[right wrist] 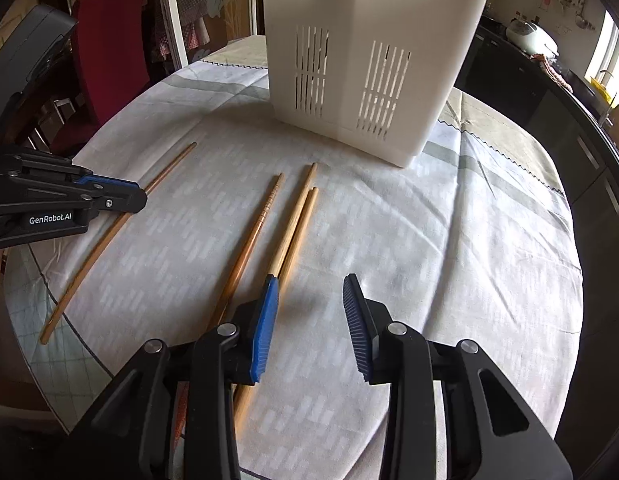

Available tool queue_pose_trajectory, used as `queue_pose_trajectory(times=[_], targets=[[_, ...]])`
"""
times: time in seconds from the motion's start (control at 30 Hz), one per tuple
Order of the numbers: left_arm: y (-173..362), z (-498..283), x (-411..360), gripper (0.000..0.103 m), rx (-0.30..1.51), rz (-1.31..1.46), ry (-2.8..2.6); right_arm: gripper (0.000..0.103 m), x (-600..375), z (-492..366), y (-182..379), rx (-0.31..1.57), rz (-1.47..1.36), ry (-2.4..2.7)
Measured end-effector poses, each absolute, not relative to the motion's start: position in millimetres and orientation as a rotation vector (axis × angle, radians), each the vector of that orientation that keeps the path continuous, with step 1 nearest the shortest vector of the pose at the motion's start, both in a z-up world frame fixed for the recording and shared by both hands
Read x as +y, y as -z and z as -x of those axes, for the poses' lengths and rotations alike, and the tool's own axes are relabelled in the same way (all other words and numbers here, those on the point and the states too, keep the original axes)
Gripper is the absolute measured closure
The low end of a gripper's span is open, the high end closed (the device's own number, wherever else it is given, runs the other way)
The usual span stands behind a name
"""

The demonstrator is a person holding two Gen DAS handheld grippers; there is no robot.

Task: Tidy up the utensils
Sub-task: 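Grasp a wooden chopstick with the right tool while the left tool holds its chopstick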

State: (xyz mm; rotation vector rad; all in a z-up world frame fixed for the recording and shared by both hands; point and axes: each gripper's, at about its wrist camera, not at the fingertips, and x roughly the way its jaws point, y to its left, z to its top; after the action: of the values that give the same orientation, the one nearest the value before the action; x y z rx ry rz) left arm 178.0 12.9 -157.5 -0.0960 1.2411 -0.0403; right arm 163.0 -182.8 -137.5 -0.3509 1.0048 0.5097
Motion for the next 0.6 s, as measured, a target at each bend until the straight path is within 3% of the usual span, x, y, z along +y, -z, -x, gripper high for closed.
queue_pose_trajectory(times=[0.6], targets=[[157, -178, 12, 0.096, 1.239, 0.09, 0.048, 0.07, -188, -170, 144, 1.012, 0.362, -0.469]])
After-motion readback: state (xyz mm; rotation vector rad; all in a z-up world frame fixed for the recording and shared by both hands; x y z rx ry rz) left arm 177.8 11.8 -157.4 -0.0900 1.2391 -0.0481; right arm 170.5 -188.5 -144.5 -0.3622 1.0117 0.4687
